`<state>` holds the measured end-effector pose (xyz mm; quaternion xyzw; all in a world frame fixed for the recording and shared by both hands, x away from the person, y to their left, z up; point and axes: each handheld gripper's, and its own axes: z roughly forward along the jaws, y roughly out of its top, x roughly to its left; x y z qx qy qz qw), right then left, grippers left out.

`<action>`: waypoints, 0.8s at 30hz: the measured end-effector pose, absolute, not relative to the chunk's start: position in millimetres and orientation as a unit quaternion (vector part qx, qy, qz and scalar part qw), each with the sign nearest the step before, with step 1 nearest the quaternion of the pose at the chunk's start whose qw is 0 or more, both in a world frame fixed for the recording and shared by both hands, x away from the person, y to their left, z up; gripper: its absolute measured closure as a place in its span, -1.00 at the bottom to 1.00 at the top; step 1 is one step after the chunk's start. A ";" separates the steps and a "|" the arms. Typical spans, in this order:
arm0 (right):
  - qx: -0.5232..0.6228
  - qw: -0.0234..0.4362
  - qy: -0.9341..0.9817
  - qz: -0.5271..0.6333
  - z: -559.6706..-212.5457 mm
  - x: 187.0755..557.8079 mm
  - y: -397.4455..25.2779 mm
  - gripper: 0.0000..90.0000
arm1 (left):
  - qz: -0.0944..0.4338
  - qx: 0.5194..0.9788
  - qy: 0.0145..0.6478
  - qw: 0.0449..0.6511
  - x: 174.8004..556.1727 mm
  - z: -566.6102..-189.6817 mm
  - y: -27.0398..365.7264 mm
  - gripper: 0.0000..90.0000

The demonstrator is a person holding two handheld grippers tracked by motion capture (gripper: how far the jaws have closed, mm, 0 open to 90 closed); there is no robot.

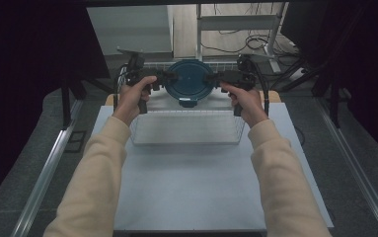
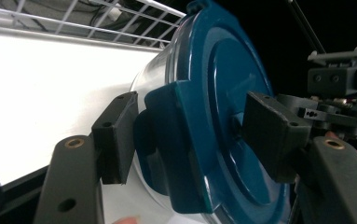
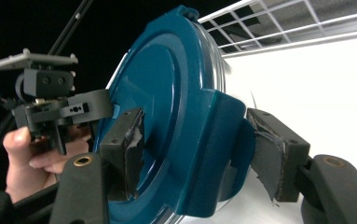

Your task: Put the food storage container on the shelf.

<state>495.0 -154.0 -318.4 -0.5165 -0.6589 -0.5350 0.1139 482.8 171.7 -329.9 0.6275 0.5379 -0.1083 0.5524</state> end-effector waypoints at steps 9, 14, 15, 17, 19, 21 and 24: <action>-0.536 0.123 -0.643 -0.532 -325.9 500.4 -152.8 -0.19 | -0.120 0.615 0.544 0.558 488.2 -338.2 172.1 -0.17; -0.539 0.093 -0.653 -0.524 -322.0 494.6 -146.9 -0.39 | -0.091 0.618 0.557 0.548 484.4 -333.5 169.0 -0.31; -0.536 0.074 -0.662 -0.519 -320.0 492.2 -143.8 -0.54 | -0.076 0.615 0.560 0.550 482.2 -330.9 169.1 -0.37; -0.523 0.041 -0.683 -0.508 -315.2 485.8 -139.1 -0.71 | -0.060 0.610 0.560 0.558 477.9 -325.8 171.6 -0.47; -0.512 0.014 -0.695 -0.505 -309.2 478.3 -137.6 -0.78 | -0.042 0.613 0.555 0.560 471.8 -320.4 175.1 -0.53; -0.496 -0.002 -0.705 -0.506 -302.5 469.2 -140.1 -0.81 | -0.024 0.626 0.544 0.558 463.5 -314.6 178.5 -0.54; -0.476 -0.041 -0.721 -0.502 -293.7 453.4 -147.2 -0.81 | -0.004 0.644 0.525 0.556 447.7 -305.6 183.6 -0.56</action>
